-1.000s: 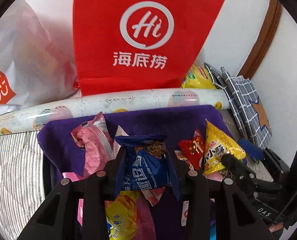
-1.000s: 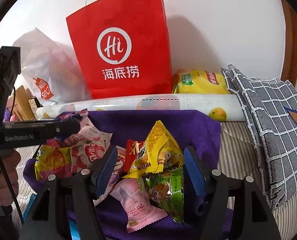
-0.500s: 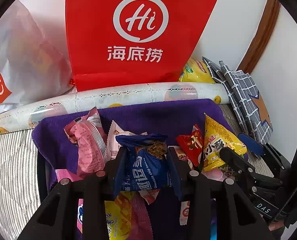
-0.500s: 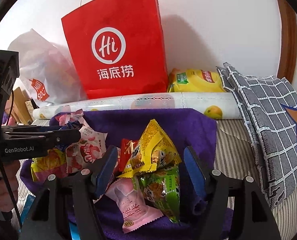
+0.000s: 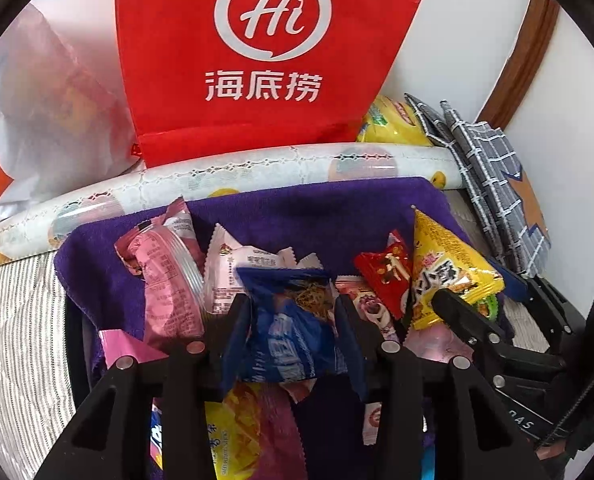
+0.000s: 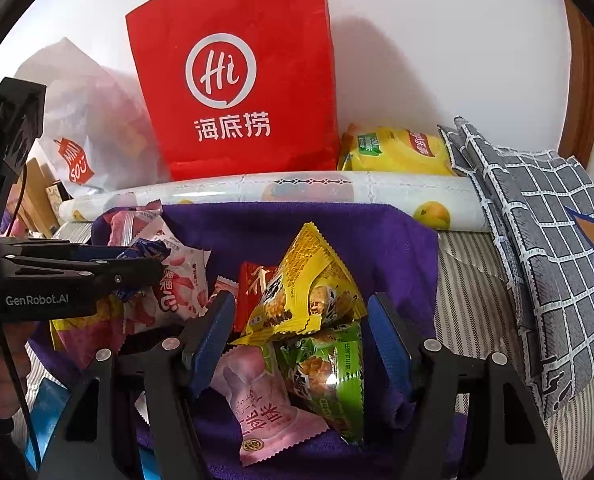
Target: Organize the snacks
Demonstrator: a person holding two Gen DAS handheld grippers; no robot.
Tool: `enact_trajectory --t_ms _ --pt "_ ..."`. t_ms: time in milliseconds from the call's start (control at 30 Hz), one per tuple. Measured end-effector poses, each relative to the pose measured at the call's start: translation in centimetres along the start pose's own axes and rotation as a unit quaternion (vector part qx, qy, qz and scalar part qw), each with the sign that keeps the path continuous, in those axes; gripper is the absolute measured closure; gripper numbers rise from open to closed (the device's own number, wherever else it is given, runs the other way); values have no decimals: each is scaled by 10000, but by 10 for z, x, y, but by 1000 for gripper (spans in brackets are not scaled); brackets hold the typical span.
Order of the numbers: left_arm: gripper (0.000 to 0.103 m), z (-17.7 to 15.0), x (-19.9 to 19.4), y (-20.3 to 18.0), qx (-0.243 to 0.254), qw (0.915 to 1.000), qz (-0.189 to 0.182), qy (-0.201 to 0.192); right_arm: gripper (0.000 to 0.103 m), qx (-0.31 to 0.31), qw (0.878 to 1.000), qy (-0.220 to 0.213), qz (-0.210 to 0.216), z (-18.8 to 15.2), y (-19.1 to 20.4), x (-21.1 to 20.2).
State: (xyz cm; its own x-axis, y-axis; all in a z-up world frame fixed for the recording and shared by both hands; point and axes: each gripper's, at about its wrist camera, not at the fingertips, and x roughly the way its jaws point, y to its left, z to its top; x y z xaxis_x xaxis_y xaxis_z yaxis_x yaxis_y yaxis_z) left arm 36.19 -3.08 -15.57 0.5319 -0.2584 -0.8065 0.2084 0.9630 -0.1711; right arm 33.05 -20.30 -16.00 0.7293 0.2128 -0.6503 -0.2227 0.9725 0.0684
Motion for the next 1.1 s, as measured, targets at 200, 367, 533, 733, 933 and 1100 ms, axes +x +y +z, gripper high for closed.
enact_trajectory --t_ms 200,367,533,733,933,1100 --pt "37 2 -14 -3 32 9996 29 -274 35 37 10000 -71 -14 0 -2 -3" --pt "30 5 -21 -3 24 9992 198 -351 34 58 9998 -177 -5 2 -3 -12" --pt "23 7 -35 -3 6 9982 343 -490 34 78 9990 -431 -43 10 1 -36" --pt "16 1 -70 -15 57 9954 526 -802 31 130 9983 -395 -400 21 6 -78" --pt "13 -38 -120 -22 -21 9928 525 -1072 26 498 9953 -229 -794 4 5 -130" --pt "13 -77 -164 -32 8 9896 609 -1305 25 720 9929 -70 -947 -23 13 -171"
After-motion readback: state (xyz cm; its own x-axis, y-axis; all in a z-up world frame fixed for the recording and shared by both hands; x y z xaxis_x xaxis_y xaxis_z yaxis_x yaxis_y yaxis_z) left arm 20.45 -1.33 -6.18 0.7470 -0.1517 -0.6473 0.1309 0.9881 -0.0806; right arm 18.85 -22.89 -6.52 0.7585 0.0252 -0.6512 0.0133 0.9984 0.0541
